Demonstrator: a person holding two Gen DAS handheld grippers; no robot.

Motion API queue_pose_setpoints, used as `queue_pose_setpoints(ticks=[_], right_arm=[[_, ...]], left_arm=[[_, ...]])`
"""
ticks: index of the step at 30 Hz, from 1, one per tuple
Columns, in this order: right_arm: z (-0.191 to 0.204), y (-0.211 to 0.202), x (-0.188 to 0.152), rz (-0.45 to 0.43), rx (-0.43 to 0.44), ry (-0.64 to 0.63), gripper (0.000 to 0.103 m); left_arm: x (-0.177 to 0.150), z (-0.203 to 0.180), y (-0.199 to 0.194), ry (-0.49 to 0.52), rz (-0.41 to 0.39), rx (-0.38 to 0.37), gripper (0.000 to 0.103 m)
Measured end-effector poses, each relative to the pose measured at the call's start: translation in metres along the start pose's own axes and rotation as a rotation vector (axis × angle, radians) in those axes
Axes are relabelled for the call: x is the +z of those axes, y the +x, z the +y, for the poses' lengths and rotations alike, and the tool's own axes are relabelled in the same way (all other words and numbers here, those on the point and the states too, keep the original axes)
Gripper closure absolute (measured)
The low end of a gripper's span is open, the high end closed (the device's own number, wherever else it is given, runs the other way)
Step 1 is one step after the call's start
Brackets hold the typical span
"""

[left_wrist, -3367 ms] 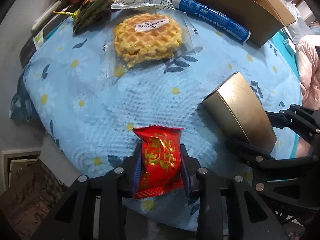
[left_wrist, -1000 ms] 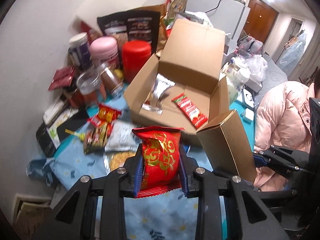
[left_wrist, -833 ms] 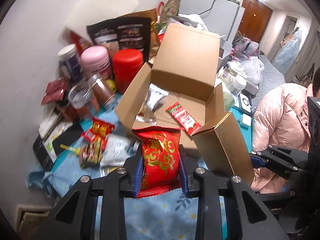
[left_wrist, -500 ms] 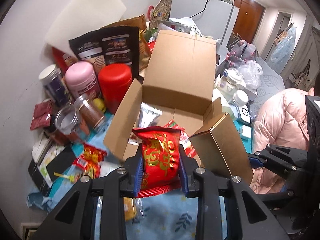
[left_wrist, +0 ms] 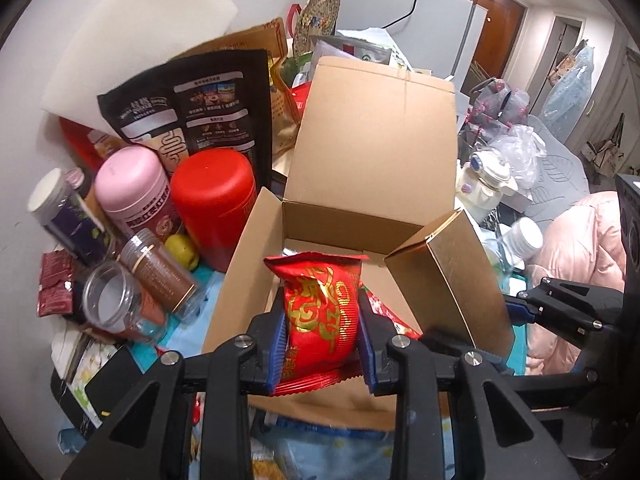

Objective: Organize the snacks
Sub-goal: 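Lower the red candy and gold box into the cardboard box with both grippers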

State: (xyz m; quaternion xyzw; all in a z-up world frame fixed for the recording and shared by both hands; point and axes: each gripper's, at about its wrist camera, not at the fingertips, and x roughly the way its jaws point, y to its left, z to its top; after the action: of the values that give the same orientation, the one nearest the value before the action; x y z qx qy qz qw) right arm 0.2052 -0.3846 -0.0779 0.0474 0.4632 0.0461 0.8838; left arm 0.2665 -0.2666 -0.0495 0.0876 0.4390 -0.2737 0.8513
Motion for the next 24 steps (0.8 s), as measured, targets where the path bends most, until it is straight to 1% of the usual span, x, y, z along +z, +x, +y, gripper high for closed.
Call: queue_pose_setpoints(ticks=[8,12,16,20,22,24], right_arm=[[-0.022,0.038,0.018,0.020,-0.023,0.022,0.059],[-0.032,0.062,0.022,0.050,-0.032,0.033,0.059],[-0.039,0.083,0.022,0.081,-0.040,0.042,0.059],[-0.043,0.101,0.019,0.110,-0.044,0.044,0.059],[-0.042,0.110,0.017,0.121,-0.055,0.038,0.059],[-0.042,0.114,0.014,0.130,-0.060,0.039,0.059]], left_arm=[[0.011,0.005,0.049,0.023,0.033,0.002,0.073],[0.012,0.006,0.073,0.043,0.065,-0.005,0.073],[0.013,0.006,0.093,0.069,0.076,0.009,0.073],[0.013,0.009,0.113,0.084,0.100,-0.013,0.073],[0.012,0.007,0.119,0.105,0.100,0.009,0.073],[0.011,0.007,0.124,0.119,0.101,0.016,0.073]])
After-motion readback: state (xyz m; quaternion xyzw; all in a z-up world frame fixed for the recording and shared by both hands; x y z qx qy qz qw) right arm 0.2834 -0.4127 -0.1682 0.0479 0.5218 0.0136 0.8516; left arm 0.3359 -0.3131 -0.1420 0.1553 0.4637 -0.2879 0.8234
